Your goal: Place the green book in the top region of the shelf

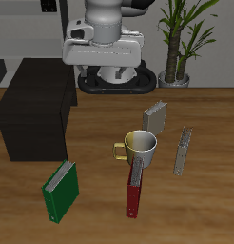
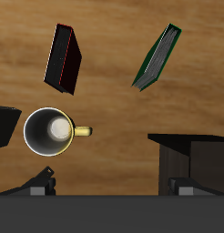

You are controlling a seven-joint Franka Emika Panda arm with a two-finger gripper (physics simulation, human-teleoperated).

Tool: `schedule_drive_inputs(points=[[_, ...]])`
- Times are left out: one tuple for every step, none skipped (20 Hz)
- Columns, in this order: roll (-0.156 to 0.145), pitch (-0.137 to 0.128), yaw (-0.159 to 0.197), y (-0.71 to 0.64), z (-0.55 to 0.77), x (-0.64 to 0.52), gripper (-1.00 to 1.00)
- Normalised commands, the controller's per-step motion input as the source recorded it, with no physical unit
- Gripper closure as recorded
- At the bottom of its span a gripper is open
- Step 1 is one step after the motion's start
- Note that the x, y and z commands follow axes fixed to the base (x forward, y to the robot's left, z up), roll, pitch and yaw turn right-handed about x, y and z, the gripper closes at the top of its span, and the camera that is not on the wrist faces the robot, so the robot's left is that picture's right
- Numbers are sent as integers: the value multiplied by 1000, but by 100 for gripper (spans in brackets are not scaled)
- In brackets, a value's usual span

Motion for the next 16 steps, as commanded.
schedule_drive_inputs(points=[[-4, -55, 28, -270, 183, 303, -100], [-3, -5, -20, -270, 79, 368, -100], [-66, -60, -19, -234, 75, 240, -100], [43, -20, 23, -88, -20, 366, -100], [-1, 23, -70, -213, -26, 368, -100], [-8, -22, -33, -87, -47, 372, -100], [9, 7, -5, -49, -47, 267, -100], [-6, 3, -90, -87, -75, 339, -100], [28, -1, 27, 33, -87, 331, -100], [-72, -72, 97, -61, -58, 536, -100], [36, 22, -61, 41, -100, 114, -100], [15, 33, -54, -1, -86, 352, -100], [3, -52, 53, 34, -50, 355, -100], [2, 1, 23, 3, -144, 422, -100], [0, 0, 0, 50, -4, -39, -100], [-37, -15, -27, -205, -289, 1000, -100]])
